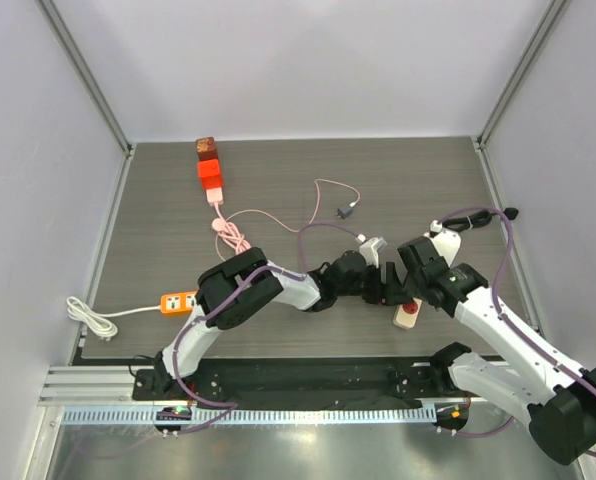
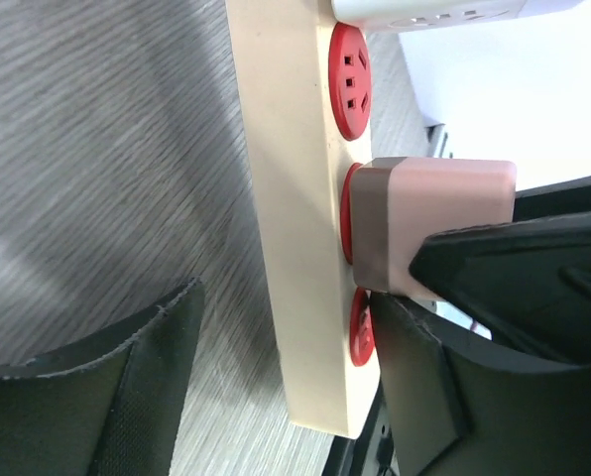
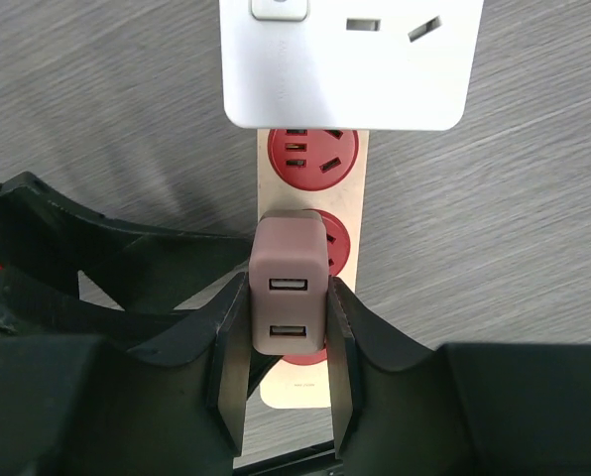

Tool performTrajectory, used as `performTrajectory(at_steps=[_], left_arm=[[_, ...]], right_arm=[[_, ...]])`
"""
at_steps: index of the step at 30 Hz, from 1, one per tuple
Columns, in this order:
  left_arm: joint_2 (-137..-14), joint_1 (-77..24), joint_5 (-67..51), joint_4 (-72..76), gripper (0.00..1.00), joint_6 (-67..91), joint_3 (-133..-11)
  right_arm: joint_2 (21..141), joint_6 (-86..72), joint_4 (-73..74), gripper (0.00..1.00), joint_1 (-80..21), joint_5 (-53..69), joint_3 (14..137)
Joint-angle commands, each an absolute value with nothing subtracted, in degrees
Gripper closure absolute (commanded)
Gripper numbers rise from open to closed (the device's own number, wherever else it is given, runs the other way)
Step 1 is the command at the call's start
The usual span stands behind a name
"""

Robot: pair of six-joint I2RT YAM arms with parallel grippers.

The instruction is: Pull the plug off the socket

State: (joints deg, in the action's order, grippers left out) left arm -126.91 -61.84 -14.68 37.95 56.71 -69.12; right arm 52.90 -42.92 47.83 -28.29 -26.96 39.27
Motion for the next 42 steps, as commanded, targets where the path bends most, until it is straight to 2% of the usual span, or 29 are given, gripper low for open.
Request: performTrajectory(at_steps=[1, 5, 11, 14, 16, 17, 19, 22, 23, 28, 35, 42], left_arm=[[-130.52, -59.68, -15.02, 36.38, 0.29, 54.75, -65.57], [-131.74, -59.59, -17.66, 39.71, 0.29, 56.33, -65.92], [-134.91, -59.5, -23.73, 49.91, 0.34, 61.95, -65.92], [-135.09, -59.41, -24.17, 52.38, 0.45, 63.1, -65.13], [-135.17, -59.24, -23.82, 52.47, 0.56, 63.37, -64.78], [-135.35, -58.98, -23.38, 52.38, 0.65, 63.63, -64.69], [-135.88, -58.62, -23.03, 51.95, 0.71, 65.21, -64.77], [-137.89, -57.31, -22.41, 49.85, 0.9, 68.2, -65.13], [-138.34, -56.96, -22.15, 48.62, 1.0, 68.73, -65.3], [-139.66, -55.55, -19.25, 41.59, 1.0, 69.35, -65.92], [-138.08, -55.63, -15.04, 32.8, 1.0, 67.24, -67.23], [-136.23, -55.72, -11.6, 26.63, 1.0, 64.96, -67.59]], right_arm=[[50.27, -43.42, 43.68, 0.99, -29.27, -25.14, 42.63], [50.1, -43.94, 42.98, 0.99, -29.18, -24.17, 42.63], [50.8, -45.08, 40.61, 0.99, -29.18, -22.94, 41.4], [50.54, -45.09, 39.29, 0.99, -29.27, -23.2, 40.87], [50.54, -45.18, 38.85, 0.99, -29.18, -23.12, 40.96], [50.45, -45.18, 38.76, 0.99, -29.18, -22.85, 40.96], [50.19, -45.18, 38.67, 0.99, -29.18, -22.94, 41.22], [49.05, -45.09, 38.76, 0.99, -29.27, -23.73, 41.22], [48.78, -44.91, 38.93, 0.99, -29.18, -23.99, 41.31], [46.15, -44.3, 39.46, 0.99, -29.18, -25.58, 40.96], [43.6, -42.72, 37.35, 0.99, -29.18, -21.54, 39.9], [41.48, -39.21, 40.25, 0.99, -29.18, -27.84, 43.67]])
